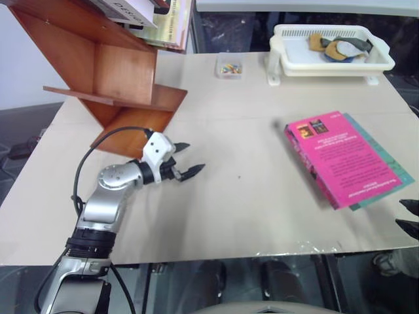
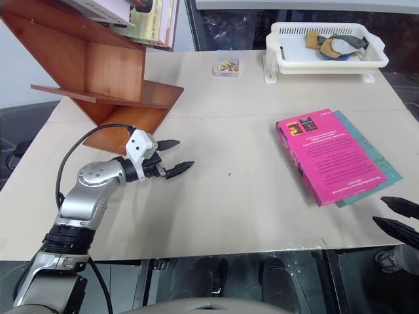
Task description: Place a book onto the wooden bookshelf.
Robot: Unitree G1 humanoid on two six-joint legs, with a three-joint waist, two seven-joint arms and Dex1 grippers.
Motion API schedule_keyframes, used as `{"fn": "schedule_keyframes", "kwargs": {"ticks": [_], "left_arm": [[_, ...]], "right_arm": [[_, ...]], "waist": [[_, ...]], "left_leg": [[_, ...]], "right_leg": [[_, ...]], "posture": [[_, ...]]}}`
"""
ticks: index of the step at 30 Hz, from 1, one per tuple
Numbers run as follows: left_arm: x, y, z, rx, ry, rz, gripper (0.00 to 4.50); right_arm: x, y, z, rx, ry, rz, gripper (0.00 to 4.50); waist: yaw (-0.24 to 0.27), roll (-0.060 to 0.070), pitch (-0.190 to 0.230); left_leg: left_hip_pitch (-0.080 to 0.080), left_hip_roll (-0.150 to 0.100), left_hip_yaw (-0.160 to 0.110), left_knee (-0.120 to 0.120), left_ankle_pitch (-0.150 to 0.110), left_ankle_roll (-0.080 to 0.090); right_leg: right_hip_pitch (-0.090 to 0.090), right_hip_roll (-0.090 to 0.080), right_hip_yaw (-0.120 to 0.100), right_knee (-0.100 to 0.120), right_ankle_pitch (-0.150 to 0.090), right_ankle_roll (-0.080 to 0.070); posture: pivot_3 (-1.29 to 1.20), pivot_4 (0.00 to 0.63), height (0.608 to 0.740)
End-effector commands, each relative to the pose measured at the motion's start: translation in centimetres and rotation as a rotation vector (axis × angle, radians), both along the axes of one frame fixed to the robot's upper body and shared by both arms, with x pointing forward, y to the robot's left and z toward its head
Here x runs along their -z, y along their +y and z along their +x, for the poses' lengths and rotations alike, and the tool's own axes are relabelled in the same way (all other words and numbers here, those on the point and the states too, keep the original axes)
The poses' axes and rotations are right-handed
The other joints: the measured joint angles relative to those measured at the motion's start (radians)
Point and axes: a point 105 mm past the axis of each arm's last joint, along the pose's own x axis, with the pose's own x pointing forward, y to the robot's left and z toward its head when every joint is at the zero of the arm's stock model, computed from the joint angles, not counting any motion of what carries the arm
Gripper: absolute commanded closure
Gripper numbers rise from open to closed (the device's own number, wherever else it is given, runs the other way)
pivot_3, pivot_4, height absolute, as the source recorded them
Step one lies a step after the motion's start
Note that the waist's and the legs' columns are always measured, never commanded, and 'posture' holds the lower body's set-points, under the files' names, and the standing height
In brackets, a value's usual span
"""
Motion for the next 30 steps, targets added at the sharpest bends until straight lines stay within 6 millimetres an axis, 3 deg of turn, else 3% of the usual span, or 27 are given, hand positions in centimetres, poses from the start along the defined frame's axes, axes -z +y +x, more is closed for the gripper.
{"fn": "schedule_keyframes", "kwargs": {"ticks": [1,30], "left_arm": [[-1.05,-0.10,-0.26,0.018,-0.035,-0.007,0.27],[-1.43,-0.52,-0.28,0.039,-0.042,-0.025,0.27]], "right_arm": [[-0.67,-0.27,-0.53,0.017,-0.035,-0.021,0.57],[-0.49,-0.81,-0.79,0.058,-0.046,-0.037,0.57]], "waist": [[0.000,0.000,0.000],[0.000,0.000,0.000]], "left_leg": [[0.000,0.000,0.000,0.000,0.000,0.000],[-0.001,0.000,0.000,0.000,0.000,0.000]], "right_leg": [[0.000,0.000,0.000,0.000,0.000,0.000],[0.000,0.000,0.000,-0.001,0.000,0.000]], "posture": [[0.00,0.150,0.740],[0.00,0.150,0.740]]}}
